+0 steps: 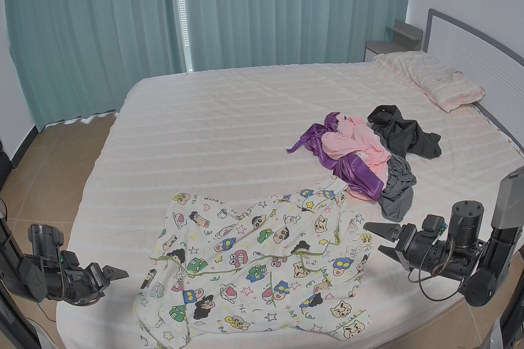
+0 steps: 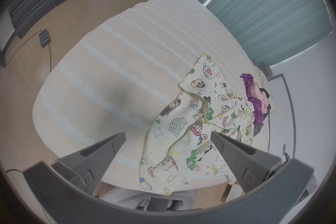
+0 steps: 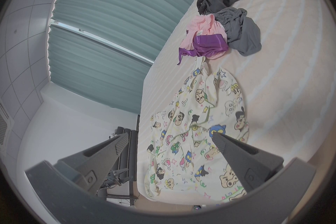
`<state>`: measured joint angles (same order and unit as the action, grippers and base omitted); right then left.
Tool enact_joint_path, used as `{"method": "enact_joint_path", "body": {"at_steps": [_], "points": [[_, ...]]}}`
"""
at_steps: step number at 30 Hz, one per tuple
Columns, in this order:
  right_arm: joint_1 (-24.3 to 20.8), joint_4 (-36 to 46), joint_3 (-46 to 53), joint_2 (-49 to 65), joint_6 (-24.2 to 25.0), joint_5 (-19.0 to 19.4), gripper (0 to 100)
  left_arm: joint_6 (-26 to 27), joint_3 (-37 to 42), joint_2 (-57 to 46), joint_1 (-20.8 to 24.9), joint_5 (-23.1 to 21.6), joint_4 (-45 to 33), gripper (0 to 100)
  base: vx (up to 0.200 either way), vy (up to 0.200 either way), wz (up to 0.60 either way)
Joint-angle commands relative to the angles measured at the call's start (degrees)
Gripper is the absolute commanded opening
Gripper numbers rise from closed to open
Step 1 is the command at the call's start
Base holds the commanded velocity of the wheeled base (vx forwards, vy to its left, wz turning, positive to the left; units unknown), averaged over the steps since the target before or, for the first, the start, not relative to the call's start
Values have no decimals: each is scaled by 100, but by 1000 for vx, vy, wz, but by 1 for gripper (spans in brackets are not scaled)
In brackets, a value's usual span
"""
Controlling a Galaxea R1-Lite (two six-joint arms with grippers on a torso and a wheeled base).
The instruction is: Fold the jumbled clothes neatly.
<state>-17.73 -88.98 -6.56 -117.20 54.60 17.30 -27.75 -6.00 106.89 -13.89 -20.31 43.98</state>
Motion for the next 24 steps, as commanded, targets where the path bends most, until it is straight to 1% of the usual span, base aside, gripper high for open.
{"method": "enact_joint_path", "body": {"at_steps": [1,4,7,9,11,16,18,19,20,22,23,24], "points": [[-3,-41,-12,-5,-11,2,100,-3,-42,25,61,1,5,100,0,0,0],[-12,-41,-21,-5,-11,2,100,-108,-226,34,228,9,49,100,0,0,0],[-12,-41,-21,4,-20,2,100,-425,-587,34,466,53,137,100,0,0,0],[-20,-41,-21,-5,-20,2,100,-759,-1158,131,668,106,137,100,0,0,0],[-91,-41,-30,-5,-29,-16,100,-890,-1826,438,896,238,93,100,0,0,0],[-126,-41,-3,4,-37,-16,100,-882,-3452,1774,1406,1091,58,100,0,0,0],[-144,-41,-3,4,-46,-25,100,-873,-4050,2302,1556,1328,-4,100,0,0,0],[-152,-41,5,4,-55,-34,100,-864,-4173,2407,1573,1354,-39,100,0,0,0],[-293,-41,32,31,-64,-130,100,-776,-4630,2723,1652,1381,-232,100,0,0,0],[-354,-41,41,39,-55,-183,100,-706,-4770,2811,1670,1381,-329,100,0,0,0],[-521,-41,32,39,-72,-420,100,-363,-5368,3110,1705,1372,-742,100,0,0,0],[-565,-41,32,31,-90,-508,100,-258,-5588,3216,1722,1372,-900,100,0,0,0]]}}
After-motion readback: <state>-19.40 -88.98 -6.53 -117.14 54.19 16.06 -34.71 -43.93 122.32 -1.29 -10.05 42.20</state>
